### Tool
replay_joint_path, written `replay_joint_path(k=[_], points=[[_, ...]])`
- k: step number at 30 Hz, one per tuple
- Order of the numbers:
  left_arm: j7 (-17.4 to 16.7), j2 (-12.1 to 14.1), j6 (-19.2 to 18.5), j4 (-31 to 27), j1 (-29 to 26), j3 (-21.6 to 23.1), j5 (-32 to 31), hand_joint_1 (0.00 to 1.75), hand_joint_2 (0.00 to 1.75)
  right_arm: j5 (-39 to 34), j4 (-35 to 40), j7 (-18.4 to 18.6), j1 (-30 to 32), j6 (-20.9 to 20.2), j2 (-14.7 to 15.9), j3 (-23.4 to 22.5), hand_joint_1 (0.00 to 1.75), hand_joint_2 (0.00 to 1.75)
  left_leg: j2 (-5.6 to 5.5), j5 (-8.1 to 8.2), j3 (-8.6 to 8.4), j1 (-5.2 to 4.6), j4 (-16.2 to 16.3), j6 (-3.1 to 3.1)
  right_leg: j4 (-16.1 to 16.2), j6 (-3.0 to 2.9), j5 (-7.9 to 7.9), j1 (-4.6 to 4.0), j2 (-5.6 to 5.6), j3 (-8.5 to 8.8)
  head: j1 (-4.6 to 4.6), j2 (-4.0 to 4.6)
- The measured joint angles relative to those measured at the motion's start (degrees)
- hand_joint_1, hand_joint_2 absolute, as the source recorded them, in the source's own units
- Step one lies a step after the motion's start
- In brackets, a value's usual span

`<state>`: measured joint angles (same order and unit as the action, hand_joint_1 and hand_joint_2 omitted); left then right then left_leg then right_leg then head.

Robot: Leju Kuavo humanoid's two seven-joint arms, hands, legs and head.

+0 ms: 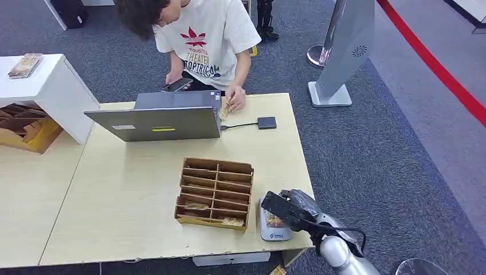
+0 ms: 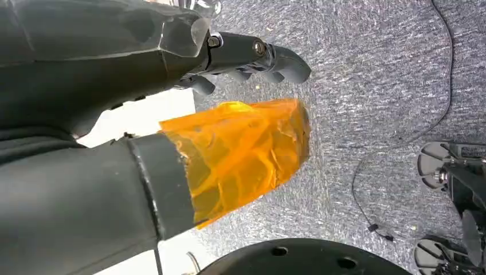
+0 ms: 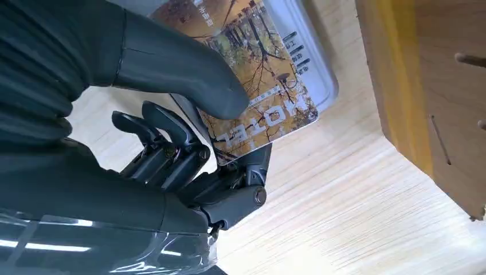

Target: Pass the card to the sensor for recognition and then transmit it.

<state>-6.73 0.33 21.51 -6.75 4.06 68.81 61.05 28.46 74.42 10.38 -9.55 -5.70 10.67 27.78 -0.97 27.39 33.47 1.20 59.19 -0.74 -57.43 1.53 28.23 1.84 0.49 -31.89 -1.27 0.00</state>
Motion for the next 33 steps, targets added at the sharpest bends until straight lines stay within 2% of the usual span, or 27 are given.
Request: replay_joint_path(k=[21,22,33], points=[[-0.53,0.00,-0.50,0.00,-0.15,0.00,1.64,0.00,0.00,0.02,0.68,0.00,0.90,0.13,0.02,-1.03,1.75,1.75,0.00,0.00,0.00,0.00,0.00,0.00,0.00,0.00,0.00,0.00,0.00,0.00,0.00,0.00],[-0.53,0.00,-0.55,0.00,-0.17,0.00,1.77,0.00,1.75,0.02,0.85,0.00,1.03,0.13,0.04,-1.09,1.75,1.75,0.00,0.00,0.00,0.00,0.00,0.00,0.00,0.00,0.00,0.00,0.00,0.00,0.00,0.00],[-0.53,-0.02,-0.79,0.00,-0.29,0.00,2.99,0.00,1.75,0.02,1.27,0.00,1.78,0.31,0.28,-1.60,1.75,1.75,0.00,0.00,0.00,0.00,0.00,0.00,0.00,0.00,0.00,0.00,0.00,0.00,0.00,0.00]])
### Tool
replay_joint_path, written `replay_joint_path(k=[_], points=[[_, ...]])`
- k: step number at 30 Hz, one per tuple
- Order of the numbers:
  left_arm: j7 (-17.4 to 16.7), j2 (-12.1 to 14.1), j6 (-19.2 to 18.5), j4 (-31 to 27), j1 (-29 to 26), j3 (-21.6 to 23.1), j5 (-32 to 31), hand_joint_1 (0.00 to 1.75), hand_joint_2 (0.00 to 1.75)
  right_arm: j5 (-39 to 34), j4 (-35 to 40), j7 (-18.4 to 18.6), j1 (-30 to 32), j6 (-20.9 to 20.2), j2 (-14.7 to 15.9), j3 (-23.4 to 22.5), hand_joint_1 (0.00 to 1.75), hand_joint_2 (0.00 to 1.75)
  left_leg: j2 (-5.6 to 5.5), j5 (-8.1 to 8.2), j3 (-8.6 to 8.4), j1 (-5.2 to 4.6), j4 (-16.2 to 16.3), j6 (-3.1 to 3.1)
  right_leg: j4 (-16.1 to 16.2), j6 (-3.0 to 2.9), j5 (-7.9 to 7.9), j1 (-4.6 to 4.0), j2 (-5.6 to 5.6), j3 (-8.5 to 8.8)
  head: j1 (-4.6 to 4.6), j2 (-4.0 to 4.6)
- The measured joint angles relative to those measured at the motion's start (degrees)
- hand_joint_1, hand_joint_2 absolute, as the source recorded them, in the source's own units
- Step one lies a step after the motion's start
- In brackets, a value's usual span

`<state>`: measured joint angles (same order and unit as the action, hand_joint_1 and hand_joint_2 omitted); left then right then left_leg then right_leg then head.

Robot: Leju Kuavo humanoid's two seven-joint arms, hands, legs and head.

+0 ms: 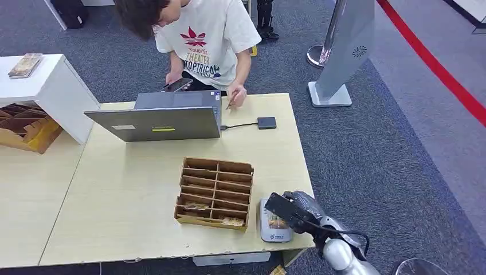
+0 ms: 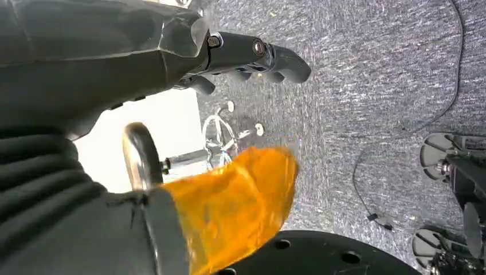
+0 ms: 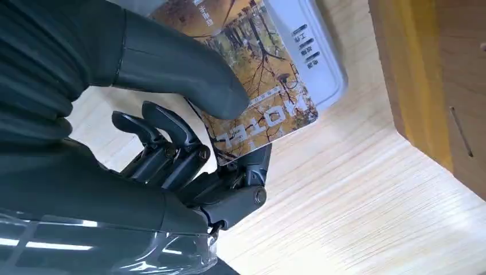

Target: Pass the card to the sensor for recognition and then transmit it.

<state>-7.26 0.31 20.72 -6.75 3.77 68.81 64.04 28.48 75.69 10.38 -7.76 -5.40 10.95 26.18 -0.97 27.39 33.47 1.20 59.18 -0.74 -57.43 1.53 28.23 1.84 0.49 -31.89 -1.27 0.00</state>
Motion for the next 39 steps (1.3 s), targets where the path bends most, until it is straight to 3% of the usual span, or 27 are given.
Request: replay_joint_path(k=[33,39], points=[[-0.31,-0.31,-0.59,0.48,-0.50,-0.48,3.10,0.00,1.75,-0.37,1.11,-0.02,1.37,0.87,0.20,-0.87,1.75,1.75,0.00,0.00,0.00,0.00,0.00,0.00,0.00,0.00,0.00,0.00,0.00,0.00,0.00,0.00],[-0.11,-0.59,-0.68,0.61,-0.53,-0.61,4.48,0.00,1.75,-0.22,3.08,-1.68,2.91,5.13,0.07,-2.01,1.75,1.75,-0.01,0.00,0.01,0.00,0.00,0.00,0.00,0.00,0.00,0.00,-0.01,0.00,0.00,0.00]])
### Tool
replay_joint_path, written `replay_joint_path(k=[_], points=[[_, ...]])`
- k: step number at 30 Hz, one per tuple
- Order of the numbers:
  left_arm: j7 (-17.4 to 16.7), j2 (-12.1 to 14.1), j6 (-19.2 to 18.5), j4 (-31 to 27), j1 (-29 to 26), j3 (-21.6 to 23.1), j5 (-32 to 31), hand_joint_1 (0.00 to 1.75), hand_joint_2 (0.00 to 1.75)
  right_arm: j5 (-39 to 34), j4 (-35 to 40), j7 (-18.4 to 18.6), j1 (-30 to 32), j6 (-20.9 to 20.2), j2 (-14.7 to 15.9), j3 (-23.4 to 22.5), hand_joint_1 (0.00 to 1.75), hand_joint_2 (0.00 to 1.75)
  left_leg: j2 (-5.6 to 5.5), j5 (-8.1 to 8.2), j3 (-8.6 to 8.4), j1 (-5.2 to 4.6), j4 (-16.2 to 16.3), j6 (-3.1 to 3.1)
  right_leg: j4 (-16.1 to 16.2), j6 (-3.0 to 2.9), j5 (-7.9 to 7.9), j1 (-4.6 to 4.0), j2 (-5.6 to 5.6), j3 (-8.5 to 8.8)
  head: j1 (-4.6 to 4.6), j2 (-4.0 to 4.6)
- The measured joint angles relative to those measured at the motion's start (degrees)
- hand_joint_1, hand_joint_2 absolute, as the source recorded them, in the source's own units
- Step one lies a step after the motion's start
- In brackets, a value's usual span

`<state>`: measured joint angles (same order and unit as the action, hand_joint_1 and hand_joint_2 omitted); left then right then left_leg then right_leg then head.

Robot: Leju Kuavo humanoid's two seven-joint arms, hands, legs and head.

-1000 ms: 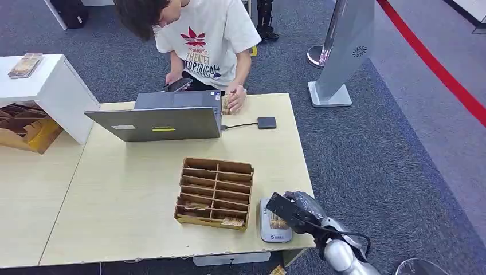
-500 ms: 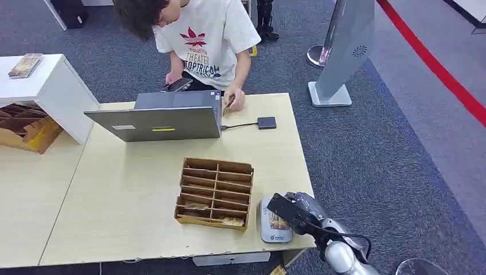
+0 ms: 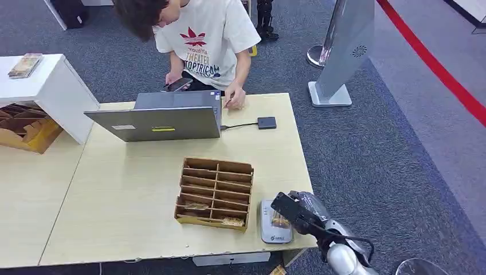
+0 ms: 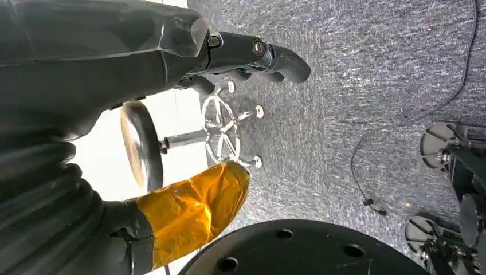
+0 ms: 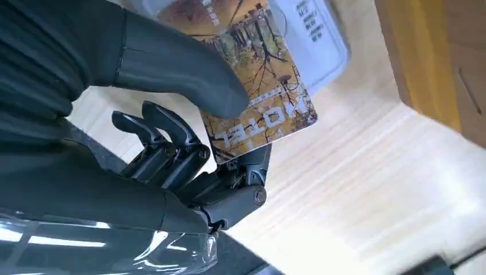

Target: Pass the card to the sensor for recognition and then transmit it.

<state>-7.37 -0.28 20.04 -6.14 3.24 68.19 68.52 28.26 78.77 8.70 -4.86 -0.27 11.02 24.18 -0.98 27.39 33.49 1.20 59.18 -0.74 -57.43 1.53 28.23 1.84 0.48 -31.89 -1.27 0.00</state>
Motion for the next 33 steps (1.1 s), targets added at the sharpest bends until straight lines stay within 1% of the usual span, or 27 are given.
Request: replay_joint_path(k=[2,5,8,12,14,16,17,21,23,27,33], points=[[0.31,-0.35,-0.13,0.39,0.00,-0.15,1.05,0.00,1.75,0.18,2.01,-1.99,1.24,3.96,-1.22,-1.24,1.75,1.75,-0.02,0.00,0.02,0.00,0.00,0.00,0.00,0.00,0.01,0.00,-0.02,0.00,0.00,0.00],[0.53,-0.92,-0.20,1.01,0.00,-0.55,2.17,0.00,1.75,-0.15,5.93,-4.27,3.02,7.75,-3.00,-3.81,1.75,1.75,0.00,0.00,0.01,0.00,0.00,0.00,0.00,0.00,0.00,0.00,0.00,-0.02,0.00,0.00],[0.98,-1.57,-0.22,1.51,0.02,-0.68,3.17,0.00,1.75,-1.38,10.81,-7.98,4.96,12.57,-5.59,-6.36,1.75,1.75,-0.01,0.00,0.02,0.00,-0.01,0.00,0.00,-0.01,0.01,0.00,-0.01,-0.04,-0.02,0.00],[1.09,-2.25,-0.02,2.14,0.04,-0.68,4.02,0.00,1.75,-2.42,16.93,-11.91,6.92,17.88,-8.41,-9.44,1.75,1.75,0.00,0.00,0.02,0.01,-0.02,-0.01,0.00,-0.02,0.02,-0.01,0.00,-0.04,0.02,0.00],[1.14,-2.49,0.02,2.32,0.06,-0.68,4.33,0.00,1.75,-2.80,19.44,-13.80,7.82,20.04,-9.58,-10.56,1.75,1.75,0.01,0.00,0.02,0.00,-0.02,-0.01,0.00,-0.02,0.02,0.00,0.00,-0.04,0.02,0.00],[1.20,-2.69,0.11,2.58,0.08,-0.68,4.57,0.00,1.75,-3.17,22.59,-16.57,8.87,22.78,-10.91,-11.63,1.75,1.75,0.00,0.00,0.02,0.00,-0.02,0.00,0.00,-0.02,0.03,0.00,-0.01,-0.04,0.02,0.00],[1.20,-2.80,0.13,2.73,0.10,-0.66,4.68,0.00,1.75,-3.26,24.01,-17.23,9.24,23.57,-11.46,-12.00,1.75,1.75,0.00,0.01,0.02,0.00,-0.02,0.00,0.00,-0.02,0.03,0.00,-0.01,-0.04,0.00,0.00],[1.29,-3.15,0.17,3.08,0.17,-0.61,4.96,0.00,1.75,-3.23,28.76,-19.95,10.48,25.64,-13.22,-12.81,1.75,1.75,0.01,0.01,0.02,0.00,-0.02,-0.01,0.00,-0.02,0.03,0.00,0.01,-0.04,0.00,0.00],[1.29,-3.26,0.17,3.21,0.19,-0.46,5.18,0.00,1.75,-3.04,30.32,-20.60,10.69,25.69,-13.64,-12.79,1.75,1.75,0.02,0.01,0.01,0.00,-0.02,-0.01,0.00,-0.02,0.03,0.00,0.01,-0.04,0.00,0.00],[1.29,-3.43,0.11,3.32,0.21,0.07,5.29,0.00,1.75,-2.56,31.76,-21.10,10.61,25.58,-13.97,-12.31,1.75,1.75,0.02,0.01,0.01,0.00,-0.03,-0.01,0.00,-0.02,0.03,0.00,0.01,-0.03,0.00,0.00],[1.01,-3.45,0.04,3.32,0.28,1.09,5.27,0.00,1.75,-2.53,31.65,-21.29,8.79,24.92,-14.08,-10.91,1.75,1.75,0.01,0.00,0.02,0.00,-0.03,-0.01,-0.01,-0.02,0.02,0.00,0.01,-0.02,0.00,0.00]])
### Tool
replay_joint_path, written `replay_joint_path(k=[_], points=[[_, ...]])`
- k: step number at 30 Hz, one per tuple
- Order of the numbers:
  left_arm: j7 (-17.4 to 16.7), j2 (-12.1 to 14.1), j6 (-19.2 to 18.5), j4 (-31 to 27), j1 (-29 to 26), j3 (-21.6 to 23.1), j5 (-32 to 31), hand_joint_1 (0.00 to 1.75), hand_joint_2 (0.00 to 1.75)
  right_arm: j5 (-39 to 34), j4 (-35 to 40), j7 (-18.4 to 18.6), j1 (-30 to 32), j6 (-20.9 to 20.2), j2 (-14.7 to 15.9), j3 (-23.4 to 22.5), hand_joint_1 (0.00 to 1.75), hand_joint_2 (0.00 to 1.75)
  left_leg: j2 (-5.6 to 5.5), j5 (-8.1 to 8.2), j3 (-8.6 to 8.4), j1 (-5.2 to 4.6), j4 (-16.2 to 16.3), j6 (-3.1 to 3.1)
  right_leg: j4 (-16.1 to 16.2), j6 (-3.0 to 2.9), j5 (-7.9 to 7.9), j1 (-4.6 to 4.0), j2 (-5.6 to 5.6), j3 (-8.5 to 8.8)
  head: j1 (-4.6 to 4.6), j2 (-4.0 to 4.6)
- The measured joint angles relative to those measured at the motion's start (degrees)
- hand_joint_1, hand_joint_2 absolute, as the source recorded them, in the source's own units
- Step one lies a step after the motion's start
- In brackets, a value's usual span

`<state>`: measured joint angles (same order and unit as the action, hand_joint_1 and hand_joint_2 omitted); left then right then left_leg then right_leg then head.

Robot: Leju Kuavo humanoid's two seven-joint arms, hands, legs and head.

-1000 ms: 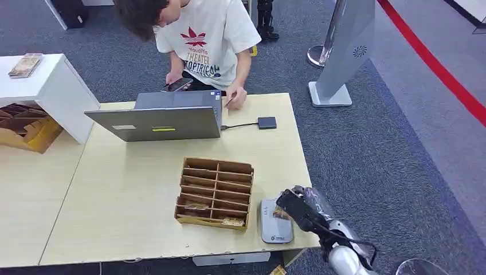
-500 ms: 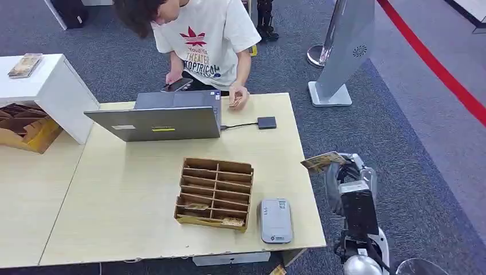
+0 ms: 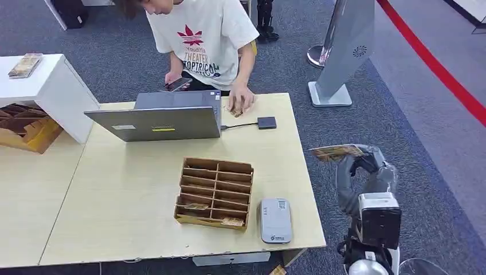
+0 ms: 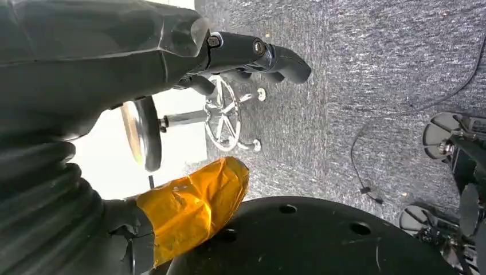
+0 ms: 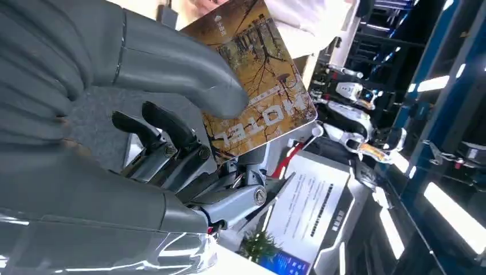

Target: Pass the card to the sensor for recognition and then transmit it.

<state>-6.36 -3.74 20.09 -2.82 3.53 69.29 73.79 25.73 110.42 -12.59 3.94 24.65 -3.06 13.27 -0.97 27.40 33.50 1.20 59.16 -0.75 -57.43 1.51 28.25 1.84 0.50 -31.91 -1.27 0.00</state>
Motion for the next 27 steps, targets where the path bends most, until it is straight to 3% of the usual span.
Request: replay_joint_path(k=[10,22,27], points=[[-0.79,0.35,-0.04,0.00,0.61,2.88,-1.33,0.00,1.75,0.68,-5.72,3.21,-10.46,-4.24,-0.15,4.56,1.75,1.75,0.01,-0.05,-0.02,0.01,0.00,-0.03,-0.04,-0.01,-0.02,-0.01,0.00,0.02,0.00,0.00],[-1.73,1.31,0.13,-0.02,1.40,7.21,-3.71,0.00,1.75,2.99,-23.24,10.29,-27.90,-6.69,-2.45,8.59,1.75,1.75,0.00,-0.11,-0.02,0.01,0.00,-0.07,-0.07,-0.08,-0.08,-0.01,0.01,-0.02,0.02,0.00],[-1.90,1.60,0.15,-0.02,1.51,8.33,-4.26,0.00,1.75,4.37,-28.20,11.85,-31.29,-6.82,-3.17,9.25,1.75,1.75,0.01,-0.11,0.01,0.01,0.00,-0.08,-0.08,-0.08,-0.08,-0.01,0.03,-0.02,0.00,0.00]])
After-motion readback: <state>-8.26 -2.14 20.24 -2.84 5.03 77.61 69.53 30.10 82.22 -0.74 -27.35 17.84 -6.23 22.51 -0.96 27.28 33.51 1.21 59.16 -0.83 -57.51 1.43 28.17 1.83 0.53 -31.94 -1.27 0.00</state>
